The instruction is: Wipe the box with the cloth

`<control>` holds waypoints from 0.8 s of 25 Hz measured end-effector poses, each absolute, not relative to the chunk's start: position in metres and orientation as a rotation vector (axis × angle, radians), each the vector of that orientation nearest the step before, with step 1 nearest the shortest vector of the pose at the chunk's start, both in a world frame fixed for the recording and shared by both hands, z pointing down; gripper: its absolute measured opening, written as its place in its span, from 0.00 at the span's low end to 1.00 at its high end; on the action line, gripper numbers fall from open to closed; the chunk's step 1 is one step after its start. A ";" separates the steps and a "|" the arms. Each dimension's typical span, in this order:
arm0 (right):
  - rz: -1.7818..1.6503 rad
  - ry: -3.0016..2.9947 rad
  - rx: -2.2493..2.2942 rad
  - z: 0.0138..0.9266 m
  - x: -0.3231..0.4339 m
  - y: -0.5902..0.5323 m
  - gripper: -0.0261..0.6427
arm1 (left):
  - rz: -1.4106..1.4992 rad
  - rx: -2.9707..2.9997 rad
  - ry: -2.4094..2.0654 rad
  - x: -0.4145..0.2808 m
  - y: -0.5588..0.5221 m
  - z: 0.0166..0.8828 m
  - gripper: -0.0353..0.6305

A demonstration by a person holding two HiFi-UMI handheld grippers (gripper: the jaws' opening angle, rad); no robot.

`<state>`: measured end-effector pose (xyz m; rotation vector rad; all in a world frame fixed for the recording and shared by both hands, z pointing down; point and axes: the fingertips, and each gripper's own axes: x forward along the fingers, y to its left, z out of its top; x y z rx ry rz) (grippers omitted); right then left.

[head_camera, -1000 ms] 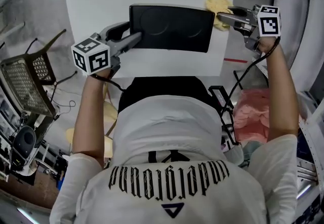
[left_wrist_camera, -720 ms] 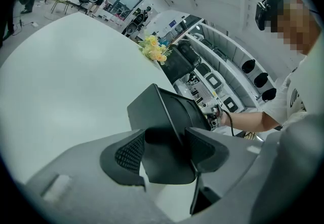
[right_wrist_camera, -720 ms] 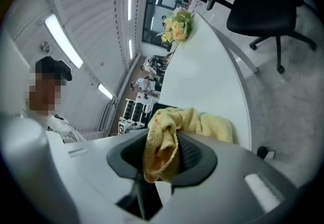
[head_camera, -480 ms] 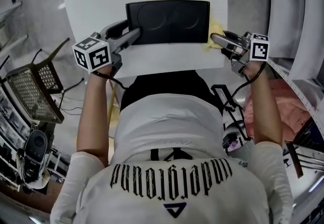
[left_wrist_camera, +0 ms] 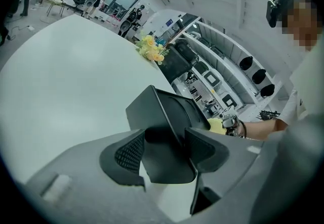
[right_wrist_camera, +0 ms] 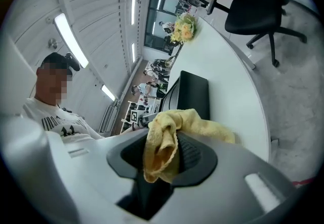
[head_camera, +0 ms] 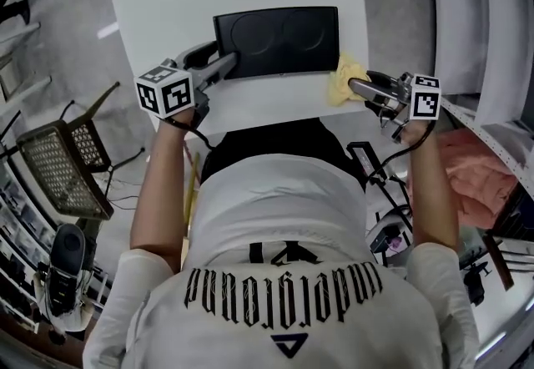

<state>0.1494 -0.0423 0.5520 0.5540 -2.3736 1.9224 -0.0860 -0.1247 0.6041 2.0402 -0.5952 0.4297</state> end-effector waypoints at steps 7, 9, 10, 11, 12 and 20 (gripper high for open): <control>1.778 -2.528 0.691 0.513 0.149 -0.064 0.22 | 0.458 2.085 -0.608 -0.088 -0.126 0.589 0.45; 1.716 -2.565 0.729 0.500 0.147 -0.065 0.22 | 0.448 2.111 -0.622 -0.092 -0.124 0.576 0.45; 1.681 -2.583 0.744 0.493 0.145 -0.066 0.22 | 0.439 2.127 -0.631 -0.093 -0.124 0.567 0.45; 1.644 -2.601 0.759 0.486 0.143 -0.066 0.22 | 0.428 2.146 -0.642 -0.095 -0.124 0.558 0.45; 1.606 -2.619 0.775 0.478 0.141 -0.067 0.22 | 0.416 2.168 -0.653 -0.097 -0.125 0.547 0.45; 1.149 -2.745 0.970 0.396 0.116 -0.089 0.22 | 0.290 2.363 -0.739 -0.107 -0.139 0.449 0.44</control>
